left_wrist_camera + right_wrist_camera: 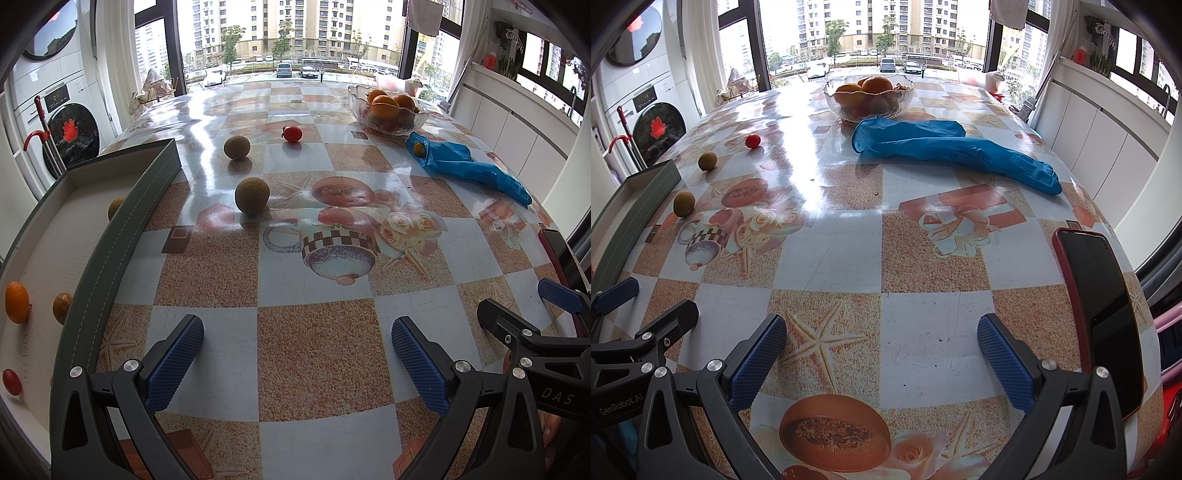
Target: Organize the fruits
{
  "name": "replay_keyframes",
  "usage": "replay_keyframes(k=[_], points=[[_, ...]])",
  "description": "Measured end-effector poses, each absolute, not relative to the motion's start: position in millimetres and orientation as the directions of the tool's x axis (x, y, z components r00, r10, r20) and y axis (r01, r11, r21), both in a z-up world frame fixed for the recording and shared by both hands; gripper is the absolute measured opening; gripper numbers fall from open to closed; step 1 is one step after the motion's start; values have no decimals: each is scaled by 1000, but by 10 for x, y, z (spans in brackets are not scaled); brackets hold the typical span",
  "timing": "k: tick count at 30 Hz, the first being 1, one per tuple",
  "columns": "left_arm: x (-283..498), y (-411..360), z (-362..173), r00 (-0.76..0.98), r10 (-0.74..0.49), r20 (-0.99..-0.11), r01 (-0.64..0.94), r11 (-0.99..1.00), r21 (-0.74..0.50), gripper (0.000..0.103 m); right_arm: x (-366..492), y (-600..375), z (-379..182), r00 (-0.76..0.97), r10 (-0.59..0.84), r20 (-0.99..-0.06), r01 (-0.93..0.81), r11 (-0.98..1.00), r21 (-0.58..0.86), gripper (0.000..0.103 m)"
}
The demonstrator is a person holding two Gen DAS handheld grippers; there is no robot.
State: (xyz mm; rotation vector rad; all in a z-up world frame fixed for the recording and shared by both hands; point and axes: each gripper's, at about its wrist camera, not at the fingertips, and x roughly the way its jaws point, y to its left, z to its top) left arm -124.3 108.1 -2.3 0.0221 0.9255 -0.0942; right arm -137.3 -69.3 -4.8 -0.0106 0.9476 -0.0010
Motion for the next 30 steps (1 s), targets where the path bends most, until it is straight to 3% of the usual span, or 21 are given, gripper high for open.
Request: replay_keyframes(k=[16,19,23,24,25,30], points=[[-1206,1152,95,590,-100,-801,102,994,-49,102,-1378,-695,-45,584,-5,-812,-4,1000,-8,103],[-1114,1206,309,641,-54,-766,101,995,14,102,-1373,-697,-45,584,-5,-812,-3,1000,-8,103],[-787,1245,372,616,-39,-786,108,994,35,101,-1372,-696,-45,584,-5,-812,-3,1000,-8,103],[-717,1243,368,622,-36,-782,105,994,37,96,-1377,-700,-44,584,-5,-812,-3,1000,-8,103],[-647,1231,353,619,-29,-785,103,994,44,85,-1376,-699,-45,584,-5,-812,-3,1000,-8,103],[-366,1195,154,556,6,-831,85,994,63,64,-1376,-699,-45,583,-5,-812,-3,1000,-8,103]])
